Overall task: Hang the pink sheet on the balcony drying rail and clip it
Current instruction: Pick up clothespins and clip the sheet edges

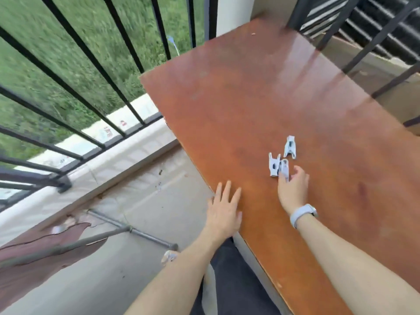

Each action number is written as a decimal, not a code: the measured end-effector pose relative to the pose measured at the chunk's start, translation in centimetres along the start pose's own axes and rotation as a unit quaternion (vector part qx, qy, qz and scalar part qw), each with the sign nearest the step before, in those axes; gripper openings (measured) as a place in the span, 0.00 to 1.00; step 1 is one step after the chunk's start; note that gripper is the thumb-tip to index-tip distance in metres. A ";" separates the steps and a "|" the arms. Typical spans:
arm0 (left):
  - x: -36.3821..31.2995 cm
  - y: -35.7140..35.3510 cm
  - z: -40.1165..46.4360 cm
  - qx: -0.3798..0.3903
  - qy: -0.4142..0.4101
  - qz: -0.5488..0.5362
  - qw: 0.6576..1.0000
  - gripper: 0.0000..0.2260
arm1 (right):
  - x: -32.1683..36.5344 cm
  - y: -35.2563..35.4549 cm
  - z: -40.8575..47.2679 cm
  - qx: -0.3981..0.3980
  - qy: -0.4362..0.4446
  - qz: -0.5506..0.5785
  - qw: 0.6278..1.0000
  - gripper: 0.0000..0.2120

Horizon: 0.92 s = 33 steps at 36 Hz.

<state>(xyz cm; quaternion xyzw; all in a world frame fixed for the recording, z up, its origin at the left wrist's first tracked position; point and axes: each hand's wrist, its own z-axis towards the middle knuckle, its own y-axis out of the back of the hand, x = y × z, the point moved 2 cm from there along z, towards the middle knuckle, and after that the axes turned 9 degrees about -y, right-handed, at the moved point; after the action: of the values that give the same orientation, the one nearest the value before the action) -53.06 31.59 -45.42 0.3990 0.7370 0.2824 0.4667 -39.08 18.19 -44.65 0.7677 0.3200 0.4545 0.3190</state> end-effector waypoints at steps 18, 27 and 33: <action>3.3 1.1 -2.5 -0.149 0.101 -0.251 0.951 0.20 | 4.6 -1.4 -6.4 0.081 0.222 0.070 0.969 0.10; 12.8 0.8 -16.0 -0.330 0.340 -0.282 0.834 0.15 | 12.9 -11.4 -18.4 0.333 0.360 -0.032 0.871 0.24; 18.0 1.0 -24.5 -0.415 0.441 -0.260 0.753 0.14 | 14.1 -17.9 -26.1 0.377 0.448 -0.108 0.803 0.20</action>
<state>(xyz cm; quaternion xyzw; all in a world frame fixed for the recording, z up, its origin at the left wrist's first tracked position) -79.59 46.41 -43.05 -0.2091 0.7468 0.5729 0.2651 -60.83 44.95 -41.68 0.4985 0.6544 0.5541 -0.1275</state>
